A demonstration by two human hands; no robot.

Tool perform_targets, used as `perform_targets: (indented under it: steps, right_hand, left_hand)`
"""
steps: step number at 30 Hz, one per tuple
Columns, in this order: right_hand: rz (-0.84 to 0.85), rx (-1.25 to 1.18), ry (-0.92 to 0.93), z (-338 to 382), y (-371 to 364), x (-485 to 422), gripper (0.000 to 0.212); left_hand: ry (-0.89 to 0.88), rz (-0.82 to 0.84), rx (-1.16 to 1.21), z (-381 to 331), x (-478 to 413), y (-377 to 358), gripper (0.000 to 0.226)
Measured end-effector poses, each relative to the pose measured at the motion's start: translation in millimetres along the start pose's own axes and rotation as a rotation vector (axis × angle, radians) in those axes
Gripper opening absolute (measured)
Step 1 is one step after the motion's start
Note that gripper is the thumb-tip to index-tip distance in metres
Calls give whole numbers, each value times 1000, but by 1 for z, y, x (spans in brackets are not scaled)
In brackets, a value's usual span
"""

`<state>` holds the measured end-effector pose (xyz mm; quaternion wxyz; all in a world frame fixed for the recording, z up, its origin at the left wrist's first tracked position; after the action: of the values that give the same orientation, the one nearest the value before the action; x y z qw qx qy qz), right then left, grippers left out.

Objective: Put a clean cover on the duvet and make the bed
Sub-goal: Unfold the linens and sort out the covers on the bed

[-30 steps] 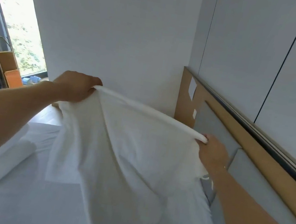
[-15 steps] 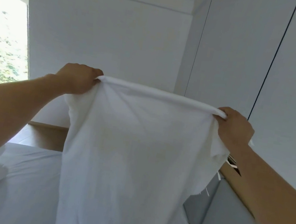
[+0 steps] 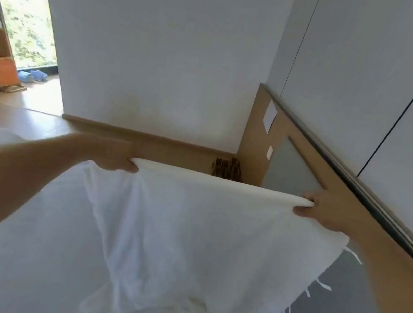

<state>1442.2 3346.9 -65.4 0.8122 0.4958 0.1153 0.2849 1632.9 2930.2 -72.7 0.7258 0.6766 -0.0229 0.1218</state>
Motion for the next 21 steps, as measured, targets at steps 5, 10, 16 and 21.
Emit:
perform_targets:
  steps: [5,10,16,21]
  right_hand:
    - [459,-124,-245,-83,-141,18,9]
    - [696,-226,-430,-130,-220,39,21]
    - [807,-153,-375,-142,-241,35,60]
    - [600,-223,-418,-157,-235,8,64]
  left_hand:
    - [-12,443,51,-50,15,-172,16]
    - [78,719,62,-72,45,-251,28]
    - [165,634,7,-75,34,-247,31]
    - [250,460,-183,-71,7,-218,39]
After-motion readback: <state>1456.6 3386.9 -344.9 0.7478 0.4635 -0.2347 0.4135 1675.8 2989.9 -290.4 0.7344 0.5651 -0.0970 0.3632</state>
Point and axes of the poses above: each hand's wrist, its own x-axis away from the middle knuckle, its own y-axis out of the back of the hand, z = x × y, the point moved 7 cm from there along -x, towards the middle knuckle, and after that the axes turned 13 degrees about -x, right-handed, at the moved point
